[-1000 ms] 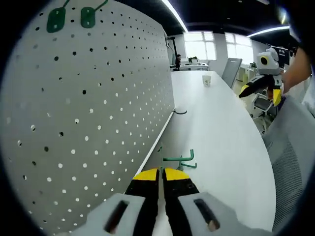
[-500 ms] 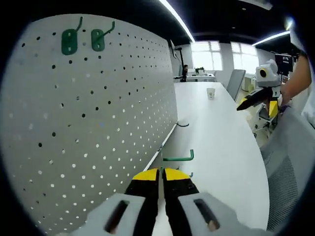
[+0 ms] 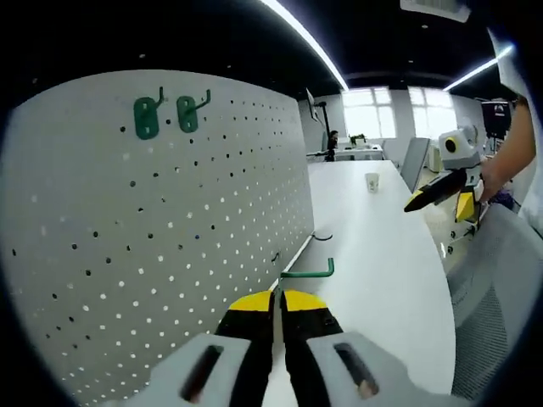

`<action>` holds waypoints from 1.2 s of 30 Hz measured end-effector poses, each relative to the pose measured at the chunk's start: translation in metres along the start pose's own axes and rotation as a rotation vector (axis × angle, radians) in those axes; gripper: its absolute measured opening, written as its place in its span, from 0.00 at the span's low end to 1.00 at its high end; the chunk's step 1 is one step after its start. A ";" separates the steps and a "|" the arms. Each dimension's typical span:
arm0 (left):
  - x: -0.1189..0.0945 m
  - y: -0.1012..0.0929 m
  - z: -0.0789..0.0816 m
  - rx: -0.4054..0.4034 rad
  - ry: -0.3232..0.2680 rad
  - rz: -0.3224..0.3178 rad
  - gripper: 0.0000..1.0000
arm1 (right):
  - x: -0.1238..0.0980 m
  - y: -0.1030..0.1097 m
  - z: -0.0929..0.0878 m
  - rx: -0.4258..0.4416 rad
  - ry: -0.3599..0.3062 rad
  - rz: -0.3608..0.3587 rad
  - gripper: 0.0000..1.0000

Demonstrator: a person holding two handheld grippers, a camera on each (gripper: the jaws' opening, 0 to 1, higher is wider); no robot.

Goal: Insert the hook assembly into the mounting plate slot until the hook locks in place.

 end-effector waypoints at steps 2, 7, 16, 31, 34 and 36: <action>-0.005 -0.001 0.003 0.008 -0.008 0.011 0.02 | 0.000 0.002 0.001 -0.003 -0.003 0.002 0.66; -0.018 -0.001 0.010 -0.009 -0.046 0.042 0.02 | 0.002 0.007 0.004 -0.005 -0.012 0.013 0.66; -0.041 0.000 0.023 -0.044 -0.109 0.086 0.02 | 0.003 0.015 0.012 -0.012 -0.033 0.023 0.66; -0.072 -0.015 0.032 -0.076 -0.187 0.131 0.02 | 0.000 0.026 0.016 -0.015 -0.047 0.035 0.66; -0.079 -0.018 0.036 -0.087 -0.211 0.141 0.02 | 0.000 0.028 0.015 -0.016 -0.046 0.038 0.66; -0.084 -0.020 0.039 -0.096 -0.222 0.151 0.02 | -0.001 0.029 0.015 -0.017 -0.047 0.039 0.66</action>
Point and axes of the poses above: the point that each gripper's makers call its tool centre point, and the gripper's own axes: x roughly forward along the fingers, y roughly to its left, z roughly out of its top, the point moved 1 cm from there along -x, roughly backward along the fingers
